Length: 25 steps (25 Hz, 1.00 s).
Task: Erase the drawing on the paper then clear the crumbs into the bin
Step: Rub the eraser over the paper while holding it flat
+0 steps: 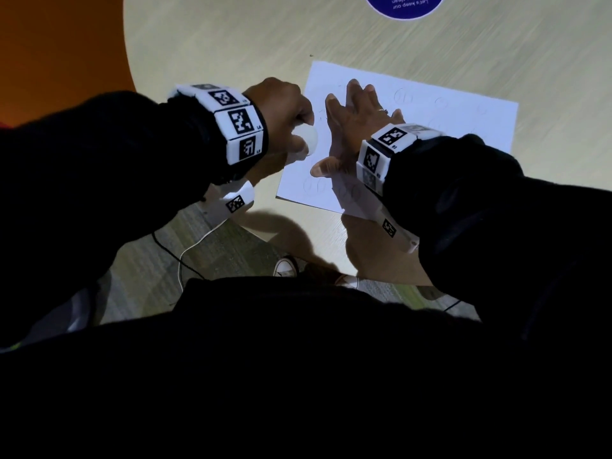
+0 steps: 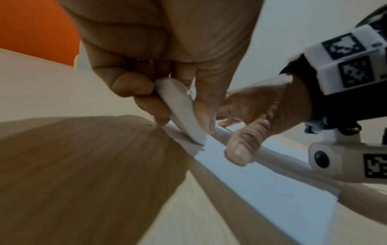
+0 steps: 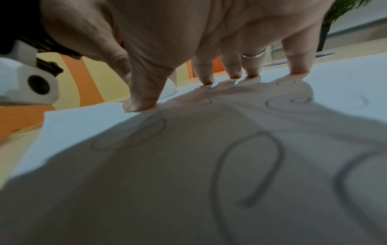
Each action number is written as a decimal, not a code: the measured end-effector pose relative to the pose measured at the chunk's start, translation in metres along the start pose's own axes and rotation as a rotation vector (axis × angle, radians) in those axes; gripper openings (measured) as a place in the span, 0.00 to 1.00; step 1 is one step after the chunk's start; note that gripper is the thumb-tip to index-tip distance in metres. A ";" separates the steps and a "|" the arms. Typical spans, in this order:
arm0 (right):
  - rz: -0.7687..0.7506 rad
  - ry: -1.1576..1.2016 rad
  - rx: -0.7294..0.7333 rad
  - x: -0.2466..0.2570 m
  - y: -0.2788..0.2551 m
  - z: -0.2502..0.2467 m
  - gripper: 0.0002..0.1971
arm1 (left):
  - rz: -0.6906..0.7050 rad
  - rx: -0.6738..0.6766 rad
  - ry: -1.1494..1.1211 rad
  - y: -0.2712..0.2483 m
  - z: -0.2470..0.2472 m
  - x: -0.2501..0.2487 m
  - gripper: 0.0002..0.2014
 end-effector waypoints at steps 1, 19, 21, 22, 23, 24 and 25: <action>-0.002 -0.005 -0.006 0.001 -0.001 -0.001 0.58 | -0.007 -0.012 -0.002 0.003 -0.003 0.000 0.23; 0.000 0.056 -0.053 0.000 -0.007 -0.014 0.32 | 0.017 -0.003 -0.343 0.004 -0.005 0.009 0.40; -0.006 0.163 -0.101 -0.005 -0.005 -0.017 0.21 | -0.014 -0.024 -0.413 0.006 -0.010 0.008 0.50; 0.005 0.230 -0.136 -0.007 -0.007 -0.021 0.17 | -0.007 -0.030 -0.418 0.008 -0.013 0.006 0.53; 0.025 0.309 -0.175 -0.009 -0.009 -0.025 0.15 | -0.001 -0.039 -0.402 0.012 -0.015 0.004 0.54; 0.049 0.392 -0.207 -0.009 -0.011 -0.029 0.17 | 0.003 -0.054 -0.368 0.016 -0.017 0.000 0.55; 0.076 0.459 -0.234 -0.009 -0.012 -0.031 0.19 | 0.006 -0.072 -0.332 0.019 -0.018 -0.003 0.54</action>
Point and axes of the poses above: each hand's wrist, its own y-axis towards the middle knuckle, its own z-axis out of the palm, x = y × z, the point moved 6 cm from there along y, towards the middle knuckle, and after that the axes turned 1 degree about -x, right-handed, at the moved point
